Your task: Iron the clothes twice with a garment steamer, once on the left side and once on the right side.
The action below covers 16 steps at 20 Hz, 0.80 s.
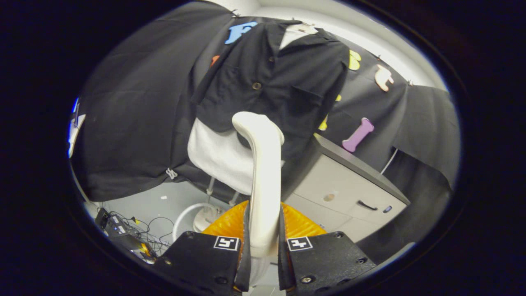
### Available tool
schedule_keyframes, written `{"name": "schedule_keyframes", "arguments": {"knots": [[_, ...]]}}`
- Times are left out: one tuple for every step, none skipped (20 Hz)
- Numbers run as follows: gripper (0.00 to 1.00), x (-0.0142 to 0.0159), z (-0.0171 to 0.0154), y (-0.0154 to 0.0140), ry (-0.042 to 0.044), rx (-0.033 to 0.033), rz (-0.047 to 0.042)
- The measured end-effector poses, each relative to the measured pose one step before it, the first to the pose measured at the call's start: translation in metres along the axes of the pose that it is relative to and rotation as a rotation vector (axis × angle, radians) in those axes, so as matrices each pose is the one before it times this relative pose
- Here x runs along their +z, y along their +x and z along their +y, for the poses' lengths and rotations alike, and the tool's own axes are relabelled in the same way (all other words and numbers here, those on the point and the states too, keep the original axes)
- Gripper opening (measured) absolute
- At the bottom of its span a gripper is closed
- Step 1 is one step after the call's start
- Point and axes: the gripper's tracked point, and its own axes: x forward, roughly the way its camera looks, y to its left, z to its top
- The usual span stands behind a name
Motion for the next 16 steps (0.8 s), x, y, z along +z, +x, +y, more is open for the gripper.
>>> {"name": "schedule_keyframes", "arguments": {"knots": [[0.29, -0.00442, -0.01985, -0.01066, 0.00801, -0.01762, -0.00017], [0.29, -0.0044, -0.0175, -0.01033, -0.00108, -0.01837, -0.0039], [0.29, -0.00469, -0.01936, -0.01059, -0.00164, -0.01659, -0.00233], [0.29, -0.00762, -0.01935, -0.00844, 0.01261, -0.01204, 0.00272], [0.29, -0.00793, -0.01852, -0.00837, 0.02049, -0.00971, 0.00986], [0.29, -0.01091, -0.01822, -0.0084, 0.02038, -0.0115, 0.01166], [0.29, -0.00848, -0.01662, -0.00815, 0.01824, -0.01497, 0.01038], [0.29, -0.00738, -0.015, -0.0098, 0.01132, -0.02003, 0.00918], [0.3, -0.00846, -0.01415, -0.00865, 0.01069, -0.01745, 0.00999], [0.29, -0.00809, -0.01108, -0.00589, 0.01284, -0.00758, 0.01188], [0.29, -0.0108, -0.01258, -0.00481, 0.01893, -0.00538, 0.01649], [0.29, -0.00347, -0.0032, 0.01079, 0.01505, -0.00329, 0.01522], [0.29, -0.01417, -0.00809, -0.00412, 0.01981, -0.0047, 0.01613], [0.29, -0.00979, -0.00917, -0.00395, 0.01474, -0.00421, 0.01429], [0.29, -0.00834, -0.00786, -0.0025, 0.01255, -0.0037, 0.00991], [0.29, -0.00676, -0.00699, -0.00251, 0.01361, -0.00223, 0.00835]]}}
